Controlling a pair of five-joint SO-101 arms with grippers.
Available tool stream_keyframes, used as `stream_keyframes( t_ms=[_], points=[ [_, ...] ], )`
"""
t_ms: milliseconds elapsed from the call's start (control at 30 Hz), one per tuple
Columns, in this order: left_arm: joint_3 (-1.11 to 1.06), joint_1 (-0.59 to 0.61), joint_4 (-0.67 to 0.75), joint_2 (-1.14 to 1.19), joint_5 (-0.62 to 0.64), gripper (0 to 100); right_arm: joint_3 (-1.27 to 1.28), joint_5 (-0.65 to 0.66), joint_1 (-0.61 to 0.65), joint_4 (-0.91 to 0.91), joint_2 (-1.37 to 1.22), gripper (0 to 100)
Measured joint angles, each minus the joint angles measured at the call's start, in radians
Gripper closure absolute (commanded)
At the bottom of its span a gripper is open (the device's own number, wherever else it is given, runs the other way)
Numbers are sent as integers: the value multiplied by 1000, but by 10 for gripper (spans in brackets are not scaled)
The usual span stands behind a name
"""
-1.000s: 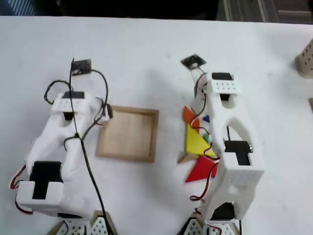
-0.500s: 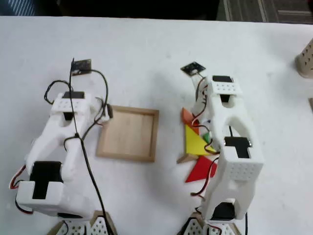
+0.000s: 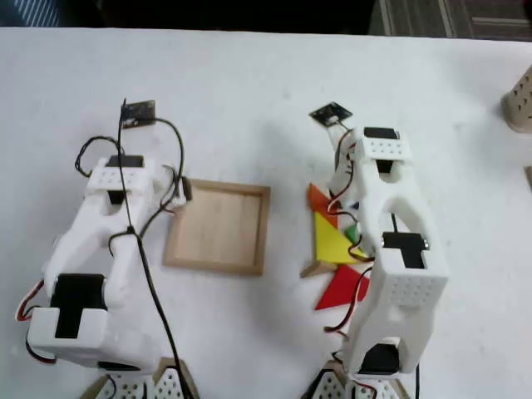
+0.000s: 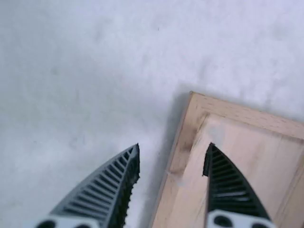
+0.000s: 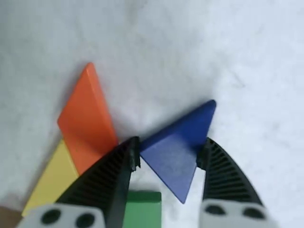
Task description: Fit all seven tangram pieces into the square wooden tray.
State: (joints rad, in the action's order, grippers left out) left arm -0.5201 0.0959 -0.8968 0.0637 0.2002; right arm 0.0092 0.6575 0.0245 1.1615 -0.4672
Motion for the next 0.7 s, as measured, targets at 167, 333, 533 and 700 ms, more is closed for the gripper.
stream_keyframes(
  t_ms=[167, 333, 533, 700],
  points=[
    [0, 0, 0, 0, 0, 775, 0, 0, 0, 0, 0, 893],
    [0, 0, 0, 0, 0, 775, -46, -29, 2, 81, -3, 893],
    [0, 0, 0, 0, 0, 775, -141, -63, 3, 222, 18, 893],
    [0, 0, 0, 0, 0, 775, -161, -100, 5, 284, 68, 893]
  ],
)
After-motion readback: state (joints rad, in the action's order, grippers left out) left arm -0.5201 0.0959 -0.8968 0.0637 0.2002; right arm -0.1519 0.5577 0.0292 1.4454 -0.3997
